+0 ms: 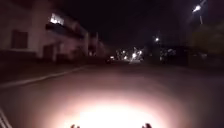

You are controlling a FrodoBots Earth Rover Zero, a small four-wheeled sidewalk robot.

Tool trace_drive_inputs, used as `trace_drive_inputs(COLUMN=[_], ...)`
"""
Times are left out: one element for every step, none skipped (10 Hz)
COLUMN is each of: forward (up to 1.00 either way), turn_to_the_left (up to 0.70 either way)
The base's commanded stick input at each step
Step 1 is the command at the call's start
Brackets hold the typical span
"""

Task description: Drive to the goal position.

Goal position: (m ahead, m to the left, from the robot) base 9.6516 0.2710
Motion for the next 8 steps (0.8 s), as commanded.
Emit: trace_drive_inputs(forward=[0.7, 0.7, 0.7, 0.7, 0.7, 0.7, 0.7, 0.7], turn_to_the_left=[0.0, 0.0, 0.0, 0.0, 0.0, 0.0, 0.0, 0.0])
